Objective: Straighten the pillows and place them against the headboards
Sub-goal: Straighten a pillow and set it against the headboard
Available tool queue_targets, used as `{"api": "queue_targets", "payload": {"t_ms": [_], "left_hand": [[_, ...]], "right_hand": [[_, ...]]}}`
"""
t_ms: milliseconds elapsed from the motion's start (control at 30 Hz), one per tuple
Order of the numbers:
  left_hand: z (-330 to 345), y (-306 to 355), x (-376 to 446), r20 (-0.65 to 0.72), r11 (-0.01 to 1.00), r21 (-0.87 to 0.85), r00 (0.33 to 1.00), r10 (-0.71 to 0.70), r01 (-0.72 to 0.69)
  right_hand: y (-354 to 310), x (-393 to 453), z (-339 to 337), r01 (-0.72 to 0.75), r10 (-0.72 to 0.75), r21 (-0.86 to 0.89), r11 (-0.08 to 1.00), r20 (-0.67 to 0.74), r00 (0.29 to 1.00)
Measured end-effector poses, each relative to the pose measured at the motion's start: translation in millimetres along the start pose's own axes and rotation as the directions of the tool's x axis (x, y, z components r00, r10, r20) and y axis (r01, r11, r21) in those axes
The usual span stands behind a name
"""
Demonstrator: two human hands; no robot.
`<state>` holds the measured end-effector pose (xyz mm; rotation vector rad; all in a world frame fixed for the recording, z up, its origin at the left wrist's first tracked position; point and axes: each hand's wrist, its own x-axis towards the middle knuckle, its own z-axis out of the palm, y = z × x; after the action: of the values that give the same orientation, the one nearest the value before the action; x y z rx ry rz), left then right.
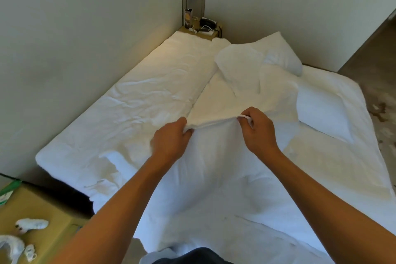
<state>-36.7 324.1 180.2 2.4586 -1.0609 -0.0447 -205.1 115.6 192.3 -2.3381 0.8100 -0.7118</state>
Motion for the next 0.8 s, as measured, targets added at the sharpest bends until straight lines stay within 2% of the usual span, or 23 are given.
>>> {"api": "queue_targets", "payload": {"t_ms": [100, 200, 333, 433, 533, 600, 667, 800], "left_hand": [[-32, -21, 18, -0.109, 0.997, -0.051, 0.993, 0.051, -0.056], [-43, -43, 27, -0.119, 0.991, -0.073, 0.987, 0.106, -0.115], [-30, -83, 22, -0.064, 0.991, -0.124, 0.997, 0.050, -0.058], [-13, -111, 11, 0.084, 0.996, -0.090, 0.996, 0.022, -0.015], [-1, -128, 3, 0.164, 0.993, -0.118, 0.986, 0.043, -0.024], [2, -135, 6, 0.170, 0.989, -0.142, 0.983, 0.063, -0.038], [3, -141, 12, 0.179, 0.987, -0.154, 0.981, 0.071, -0.043], [0, -154, 18, 0.211, 0.986, -0.159, 0.974, 0.080, -0.047]], "right_hand": [[-52, -12, 13, 0.033, -0.023, 0.117, 0.993, -0.082, 0.996], [-84, -19, 39, 0.054, -0.046, 0.126, 0.991, -0.066, 0.997], [-74, -35, 92, -0.009, 0.012, -0.037, 0.999, 0.076, 0.997], [-52, -55, 133, -0.125, 0.157, -0.158, 0.979, 0.211, 0.965], [-46, -63, 158, -0.279, 0.301, -0.132, 0.951, 0.191, 0.934], [-44, -59, 166, -0.271, 0.301, -0.174, 0.947, 0.179, 0.937], [-39, -54, 165, -0.231, 0.296, -0.277, 0.933, 0.222, 0.929], [-23, -37, 153, -0.198, 0.384, -0.475, 0.857, 0.335, 0.860]]}}
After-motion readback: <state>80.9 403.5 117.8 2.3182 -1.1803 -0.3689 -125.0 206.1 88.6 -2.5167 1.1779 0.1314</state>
